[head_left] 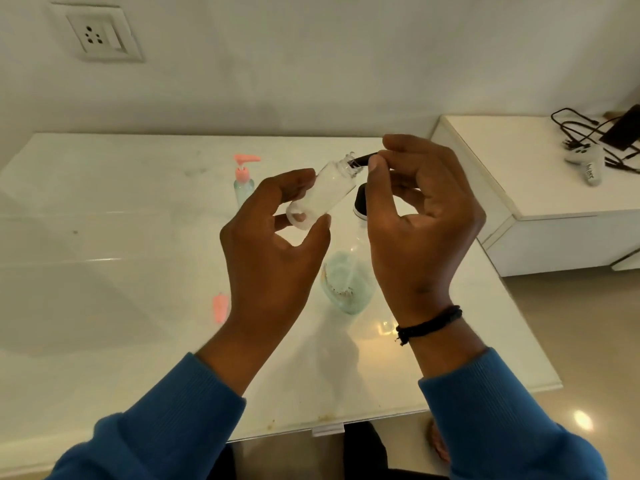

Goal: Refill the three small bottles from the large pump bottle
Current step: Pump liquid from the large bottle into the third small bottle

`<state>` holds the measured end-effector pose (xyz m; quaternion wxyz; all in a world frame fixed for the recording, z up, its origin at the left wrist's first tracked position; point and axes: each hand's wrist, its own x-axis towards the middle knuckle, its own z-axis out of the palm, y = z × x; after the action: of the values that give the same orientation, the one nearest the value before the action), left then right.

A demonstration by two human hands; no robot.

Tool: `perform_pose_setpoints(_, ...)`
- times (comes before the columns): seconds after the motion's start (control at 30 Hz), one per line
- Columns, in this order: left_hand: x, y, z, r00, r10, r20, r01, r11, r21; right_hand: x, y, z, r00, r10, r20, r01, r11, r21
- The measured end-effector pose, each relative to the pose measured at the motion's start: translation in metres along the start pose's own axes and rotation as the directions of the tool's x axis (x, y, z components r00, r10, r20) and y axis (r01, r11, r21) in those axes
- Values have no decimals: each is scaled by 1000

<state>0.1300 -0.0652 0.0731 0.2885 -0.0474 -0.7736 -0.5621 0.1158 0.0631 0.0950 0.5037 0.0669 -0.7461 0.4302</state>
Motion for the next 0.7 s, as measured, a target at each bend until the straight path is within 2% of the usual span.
perform_pose_setpoints(0.3,1,-1,-11,1000,-4,23,7,992,-125,2,5,-1,999,-33,22,32,999,30)
perform_pose_setpoints(0.47,-1,3,-16,997,-62,54,74,962,-262,2,1,0,999,-26,22,25,999,44)
perform_pose_setpoints(0.7,-6,9,-18,991,-133,11,130,943,-306,1,3,-1,997,-79,-9,79,997,-7)
